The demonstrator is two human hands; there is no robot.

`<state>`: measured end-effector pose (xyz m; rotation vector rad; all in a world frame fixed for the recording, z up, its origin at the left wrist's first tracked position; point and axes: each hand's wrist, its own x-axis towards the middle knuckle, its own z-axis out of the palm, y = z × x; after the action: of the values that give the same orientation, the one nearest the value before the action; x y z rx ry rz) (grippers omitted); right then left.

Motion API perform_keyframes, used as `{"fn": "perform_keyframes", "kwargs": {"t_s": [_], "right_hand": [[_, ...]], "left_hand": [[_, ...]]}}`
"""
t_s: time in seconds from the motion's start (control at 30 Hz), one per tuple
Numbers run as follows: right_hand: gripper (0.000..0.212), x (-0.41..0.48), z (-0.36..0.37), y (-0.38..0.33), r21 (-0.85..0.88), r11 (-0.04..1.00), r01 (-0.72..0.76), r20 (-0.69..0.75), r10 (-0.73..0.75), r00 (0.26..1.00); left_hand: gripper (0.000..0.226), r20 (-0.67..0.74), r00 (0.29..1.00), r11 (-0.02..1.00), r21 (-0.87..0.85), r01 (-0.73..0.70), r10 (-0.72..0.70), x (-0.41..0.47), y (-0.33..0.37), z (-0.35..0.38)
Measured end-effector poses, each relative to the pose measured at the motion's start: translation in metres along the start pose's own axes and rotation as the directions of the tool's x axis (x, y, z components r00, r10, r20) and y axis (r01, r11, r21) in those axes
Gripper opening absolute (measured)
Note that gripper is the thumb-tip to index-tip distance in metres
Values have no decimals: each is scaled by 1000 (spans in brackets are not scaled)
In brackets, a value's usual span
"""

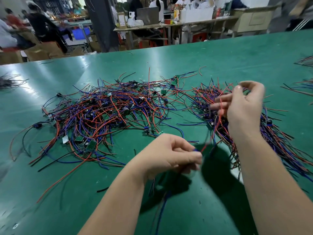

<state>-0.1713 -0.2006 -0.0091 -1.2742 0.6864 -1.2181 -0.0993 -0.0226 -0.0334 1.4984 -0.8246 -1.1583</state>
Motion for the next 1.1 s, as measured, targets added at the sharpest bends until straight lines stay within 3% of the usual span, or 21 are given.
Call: {"fn": "perform_keyframes", "kwargs": {"t_s": [0.07, 0.13, 0.23, 0.3, 0.37, 0.53, 0.6, 0.67, 0.7, 0.77, 0.8, 0.83, 0.93, 1.0, 1.1], "right_hand": [[10, -2, 3, 3, -102, 989, 109, -45, -114, 993], [15, -7, 7, 5, -257, 945, 200, 11, -204, 979], [6, -22, 17, 4, -367, 908, 200, 334, -71, 940], [3, -36, 24, 6, -379, 893, 241, 564, 16, 826], [8, -46, 28, 9, -395, 832, 389, 649, -47, 760], [10, -45, 25, 1, -395, 773, 496, 596, -196, 779], [11, -43, 25, -2, -363, 781, 508, 552, -259, 793], [15, -38, 20, -7, -341, 780, 525, 424, -371, 826], [18, -33, 16, -10, -372, 752, 545, 346, -432, 833], [21, -19, 2, -15, -514, 666, 541, 221, -506, 833], [21, -11, -5, -17, -603, 616, 507, 185, -510, 840], [21, -5, -12, -17, -684, 567, 458, 167, -490, 856], [26, 1, -20, -14, -829, 478, 290, 133, -335, 933], [26, -2, -16, -12, -832, 481, 276, 154, -278, 948], [24, -10, -3, -8, -784, 502, 365, 276, -245, 929]], "left_hand": [[11, -168, 985, 991, -123, -54, 33, 4, 3, -7], [6, -338, 940, 974, -199, -110, 37, 6, 6, -16], [9, -508, 860, 943, -267, -200, 38, 11, 5, -22], [7, -538, 840, 940, -242, -240, 76, 14, 3, -19], [13, -517, 845, 946, -187, -266, 136, 14, 3, -15], [28, -322, 923, 935, -208, -287, 211, 9, 5, -20], [34, -353, 907, 935, -178, -306, 230, 10, 5, -20], [40, -507, 828, 948, -64, -312, 239, 12, 4, -21], [39, -605, 755, 961, 59, -272, 251, 14, 1, -23], [29, -729, 607, 933, 356, -57, 316, 17, -6, -32], [22, -734, 584, 878, 473, 71, 348, 17, -10, -36], [21, -718, 600, 811, 555, 187, 353, 18, -13, -39], [52, -675, 681, 620, 671, 407, 283, 21, -24, -37], [52, -659, 691, 539, 714, 448, 299, 24, -26, -30], [35, -635, 689, 520, 743, 421, 350, 26, -28, -25]]}}
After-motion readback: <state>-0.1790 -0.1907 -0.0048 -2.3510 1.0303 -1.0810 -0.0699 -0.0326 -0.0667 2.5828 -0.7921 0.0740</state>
